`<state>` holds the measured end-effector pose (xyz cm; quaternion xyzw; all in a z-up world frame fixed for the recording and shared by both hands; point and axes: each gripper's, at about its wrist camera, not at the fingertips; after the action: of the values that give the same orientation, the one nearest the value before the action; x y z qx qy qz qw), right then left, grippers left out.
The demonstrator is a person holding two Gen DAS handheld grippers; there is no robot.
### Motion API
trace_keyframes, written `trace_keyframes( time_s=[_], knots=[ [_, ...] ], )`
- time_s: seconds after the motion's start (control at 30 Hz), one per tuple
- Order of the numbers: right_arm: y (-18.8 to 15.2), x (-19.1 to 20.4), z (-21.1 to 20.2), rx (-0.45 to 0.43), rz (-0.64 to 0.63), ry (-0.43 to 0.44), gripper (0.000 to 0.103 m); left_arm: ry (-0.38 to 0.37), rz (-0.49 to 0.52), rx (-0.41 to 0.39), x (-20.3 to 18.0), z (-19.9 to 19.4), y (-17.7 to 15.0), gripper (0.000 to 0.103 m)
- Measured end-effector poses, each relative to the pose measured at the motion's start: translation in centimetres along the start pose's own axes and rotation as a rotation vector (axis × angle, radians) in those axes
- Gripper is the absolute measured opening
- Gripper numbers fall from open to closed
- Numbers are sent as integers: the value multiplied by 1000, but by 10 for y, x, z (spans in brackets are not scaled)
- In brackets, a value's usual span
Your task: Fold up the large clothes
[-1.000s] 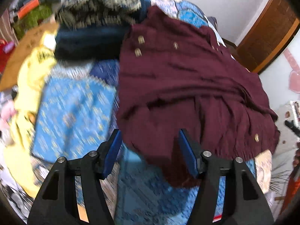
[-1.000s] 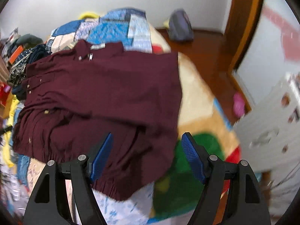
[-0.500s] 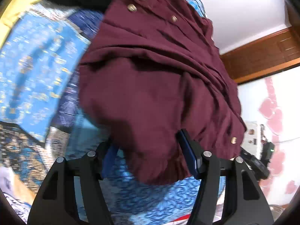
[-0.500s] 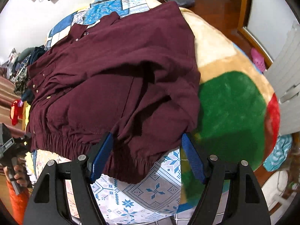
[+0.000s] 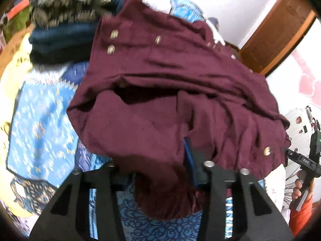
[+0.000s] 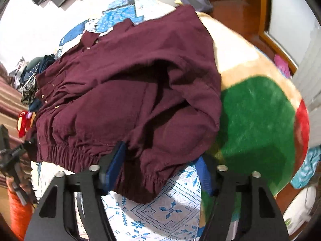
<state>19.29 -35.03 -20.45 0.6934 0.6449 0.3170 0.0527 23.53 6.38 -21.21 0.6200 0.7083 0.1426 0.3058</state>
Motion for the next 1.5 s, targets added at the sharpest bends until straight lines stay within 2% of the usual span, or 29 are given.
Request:
trace_keyframes(
  time_s=[0.03,0.17,0.43,0.53,0.67,0.8,0.97,1.2,1.33,1.43,1.5],
  knots=[
    [1,-1,0,-5,-3,-2,46,-5,5,-18,-3,-5,4,32],
    [14,-3,-8,-37,-1,4,25,-49,-9,-79,-3,-26,25,27],
    [31,4,-14,-75,-35,55,14,-130,-51,-148,0,-43,59,25],
    [47,19,-26,-141,-91,52,11,-169,-70,-170,3,-48,81,22],
    [86,35,-36,-230,-146,51,10,-193,-113,-182,8,-43,111,18],
    [127,47,-16,-272,-212,4,9,-161,-91,-197,1,-24,149,17],
    [179,45,41,-226,-225,-68,9,-145,-102,-207,-3,9,190,17],
    [239,27,94,-224,-164,-137,9,-52,-180,-194,20,75,237,17],
    [248,23,117,-200,-160,-151,9,45,-139,-133,26,125,242,17],
    [245,27,125,-185,-216,-196,9,103,-71,-100,21,144,238,20],
    [241,29,127,-162,-253,-218,11,131,-12,-83,13,147,235,26]
  ],
)
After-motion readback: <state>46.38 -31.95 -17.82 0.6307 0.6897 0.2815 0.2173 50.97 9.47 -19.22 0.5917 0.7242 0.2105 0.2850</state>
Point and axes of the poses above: each gripper's, at about its wrist camera, not at the fingertips, and z roughly the way its jaws point, x to its left, y to its top, and after that the axes turned 7 degrees about -x, right-handed
